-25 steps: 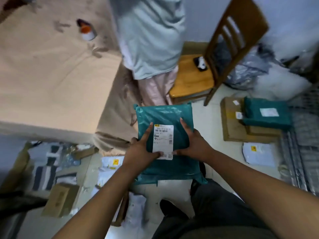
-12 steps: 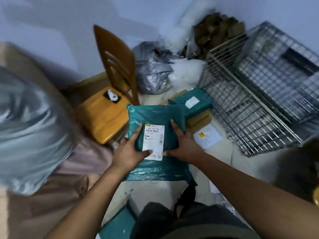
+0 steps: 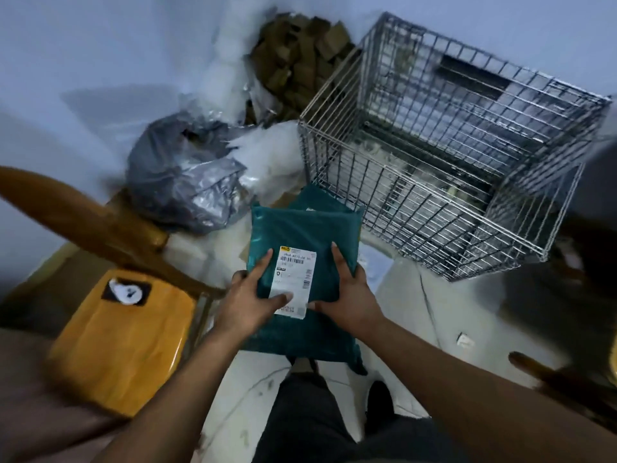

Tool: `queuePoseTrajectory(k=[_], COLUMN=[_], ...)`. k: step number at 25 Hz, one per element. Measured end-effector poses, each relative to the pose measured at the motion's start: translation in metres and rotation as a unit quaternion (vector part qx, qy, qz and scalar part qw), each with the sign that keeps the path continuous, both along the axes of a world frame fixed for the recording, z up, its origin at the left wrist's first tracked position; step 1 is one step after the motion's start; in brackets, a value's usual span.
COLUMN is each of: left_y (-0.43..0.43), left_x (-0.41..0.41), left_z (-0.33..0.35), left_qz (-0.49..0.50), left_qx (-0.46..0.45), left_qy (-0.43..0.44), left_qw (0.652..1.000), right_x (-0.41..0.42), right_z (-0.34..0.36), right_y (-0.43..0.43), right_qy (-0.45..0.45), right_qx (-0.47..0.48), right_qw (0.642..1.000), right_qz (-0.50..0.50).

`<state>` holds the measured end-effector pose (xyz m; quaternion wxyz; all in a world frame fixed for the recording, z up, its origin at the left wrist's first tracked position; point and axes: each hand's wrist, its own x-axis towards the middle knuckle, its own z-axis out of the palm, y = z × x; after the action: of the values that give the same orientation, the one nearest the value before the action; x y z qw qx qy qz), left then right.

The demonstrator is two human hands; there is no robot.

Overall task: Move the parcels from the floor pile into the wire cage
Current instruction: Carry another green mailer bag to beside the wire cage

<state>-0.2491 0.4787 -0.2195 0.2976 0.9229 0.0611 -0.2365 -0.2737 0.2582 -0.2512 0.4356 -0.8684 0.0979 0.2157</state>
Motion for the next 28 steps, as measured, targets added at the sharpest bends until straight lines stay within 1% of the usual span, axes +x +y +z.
queuePoseTrajectory(k=[3,5,9,13,17,21,25,28], left_y=[0.012,0.013,0.01,-0.006,-0.025,-0.034,-0.048,-0.052], left_x=[0.094,0.146,0.242,0.311,0.355,0.387,0.378,0.348], left_z=[-0.043,-0.072,-0.147,-0.244,-0.329,-0.387,-0.405,-0.391], left_qz=[-0.054,-0.088,-0.139,-0.177,-0.201,-0.184,-0.168,-0.115], left_qx=[-0.002,-0.001,0.008,0.027,0.043,0.033,0.06,0.029], left_qy=[0.032,0.044,0.062,0.065,0.054,0.046,0.002,0.002], left_qw=[0.998,0.995,0.988,0.982,0.977,0.981,0.984,0.993], right_x=[0.054,0.089,0.16,0.213,0.258,0.288,0.298,0.292], right_z=[-0.039,-0.068,-0.142,-0.233,-0.314,-0.365,-0.378,-0.36], right_y=[0.023,0.035,0.048,0.045,0.031,0.015,-0.003,-0.004], right_qy=[-0.001,0.004,0.035,0.065,0.062,0.057,0.072,0.074], right_qx=[-0.003,-0.001,-0.031,-0.007,-0.009,-0.01,0.011,-0.035], right_qw=[0.995,0.989,0.975,0.965,0.965,0.969,0.974,0.98], right_qz=[-0.102,-0.15,-0.216,-0.254,-0.256,-0.24,-0.216,-0.179])
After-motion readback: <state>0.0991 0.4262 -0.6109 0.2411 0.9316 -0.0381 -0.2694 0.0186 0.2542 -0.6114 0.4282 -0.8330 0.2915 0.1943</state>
